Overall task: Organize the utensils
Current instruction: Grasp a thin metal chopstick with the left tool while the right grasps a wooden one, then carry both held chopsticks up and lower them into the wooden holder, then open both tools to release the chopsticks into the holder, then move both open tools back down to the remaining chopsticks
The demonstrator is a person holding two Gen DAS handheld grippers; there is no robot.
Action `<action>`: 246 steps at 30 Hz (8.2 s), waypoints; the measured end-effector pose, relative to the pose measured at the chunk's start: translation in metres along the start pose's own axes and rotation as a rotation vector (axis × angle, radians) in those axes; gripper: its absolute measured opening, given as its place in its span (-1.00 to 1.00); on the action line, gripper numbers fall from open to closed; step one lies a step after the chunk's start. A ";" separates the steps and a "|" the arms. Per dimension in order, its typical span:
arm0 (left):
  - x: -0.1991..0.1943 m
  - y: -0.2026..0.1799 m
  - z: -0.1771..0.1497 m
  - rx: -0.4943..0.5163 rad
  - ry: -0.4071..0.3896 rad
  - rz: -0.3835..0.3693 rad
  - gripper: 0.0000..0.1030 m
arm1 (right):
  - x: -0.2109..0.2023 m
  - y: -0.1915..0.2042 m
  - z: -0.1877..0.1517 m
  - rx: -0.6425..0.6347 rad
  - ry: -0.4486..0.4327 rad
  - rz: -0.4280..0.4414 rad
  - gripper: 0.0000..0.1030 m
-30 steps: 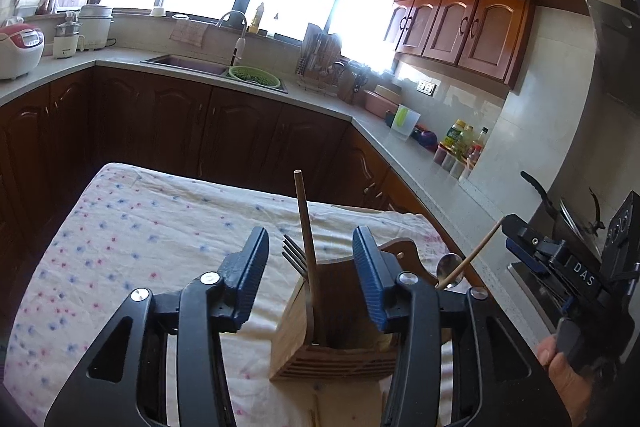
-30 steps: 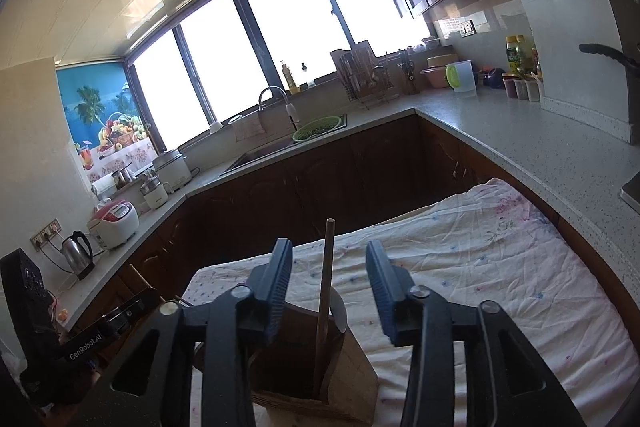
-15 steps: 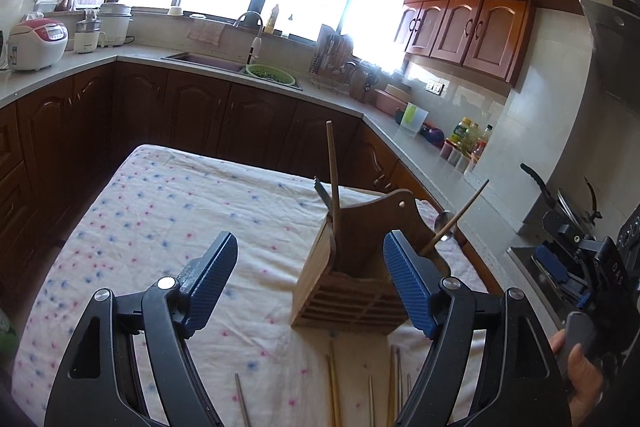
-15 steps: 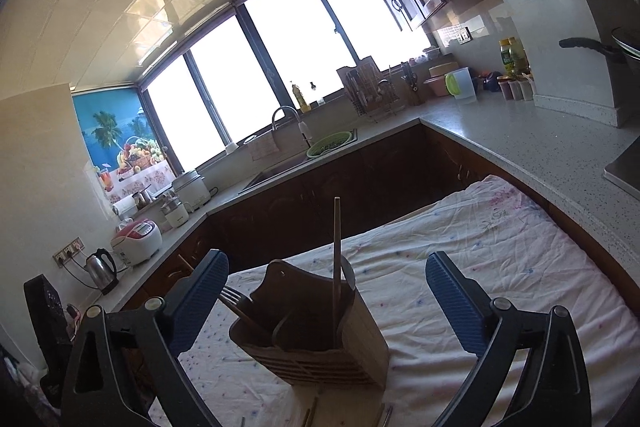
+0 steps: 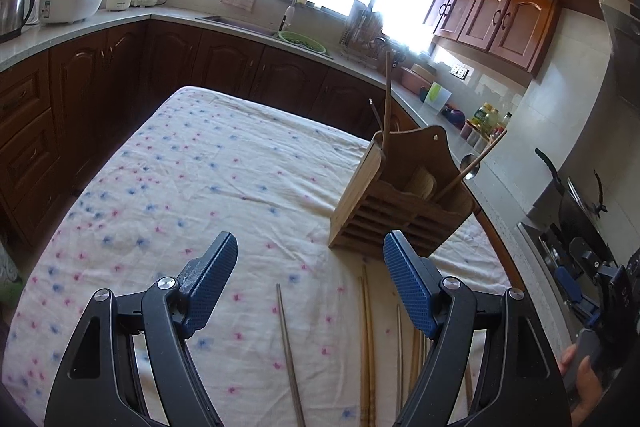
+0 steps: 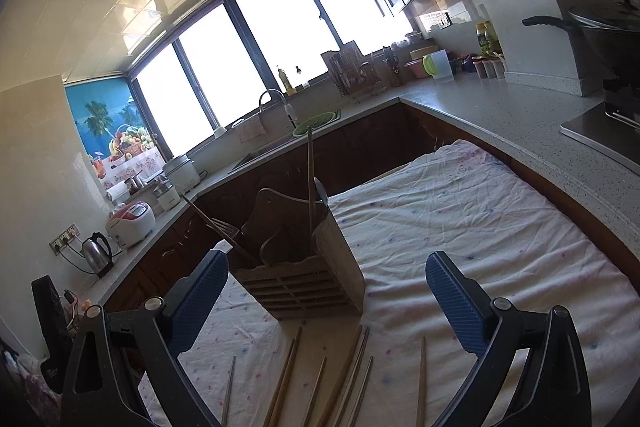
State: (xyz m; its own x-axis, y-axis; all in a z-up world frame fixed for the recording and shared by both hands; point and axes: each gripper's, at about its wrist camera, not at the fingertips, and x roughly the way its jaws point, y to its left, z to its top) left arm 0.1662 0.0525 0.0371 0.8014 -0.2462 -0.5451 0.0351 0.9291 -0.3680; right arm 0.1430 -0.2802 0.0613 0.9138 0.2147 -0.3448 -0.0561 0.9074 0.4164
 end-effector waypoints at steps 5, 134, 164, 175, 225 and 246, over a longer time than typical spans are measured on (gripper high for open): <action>0.004 0.004 -0.020 0.006 0.043 0.021 0.50 | -0.007 -0.013 -0.020 0.000 0.046 -0.029 0.95; -0.035 -0.066 0.104 0.160 -0.139 -0.186 -0.92 | 0.005 0.050 0.075 -0.147 -0.011 0.067 -0.90; 0.087 -0.062 0.103 0.072 -0.134 -0.130 -0.91 | 0.128 0.030 0.066 -0.096 0.012 -0.040 -0.90; 0.098 -0.067 0.097 0.090 -0.103 -0.111 -0.90 | 0.131 0.024 0.064 -0.084 0.033 -0.046 -0.89; -0.001 -0.028 -0.010 0.089 -0.030 0.006 0.73 | 0.008 0.007 -0.019 -0.066 0.044 -0.040 0.99; 0.030 -0.031 -0.048 0.155 0.114 0.066 0.72 | 0.013 -0.019 -0.068 -0.062 0.182 -0.101 0.98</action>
State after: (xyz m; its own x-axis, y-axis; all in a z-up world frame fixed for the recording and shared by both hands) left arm 0.1606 0.0032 -0.0040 0.7324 -0.2050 -0.6493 0.0833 0.9734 -0.2134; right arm 0.1284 -0.2701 -0.0088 0.8287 0.1784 -0.5305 0.0020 0.9469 0.3216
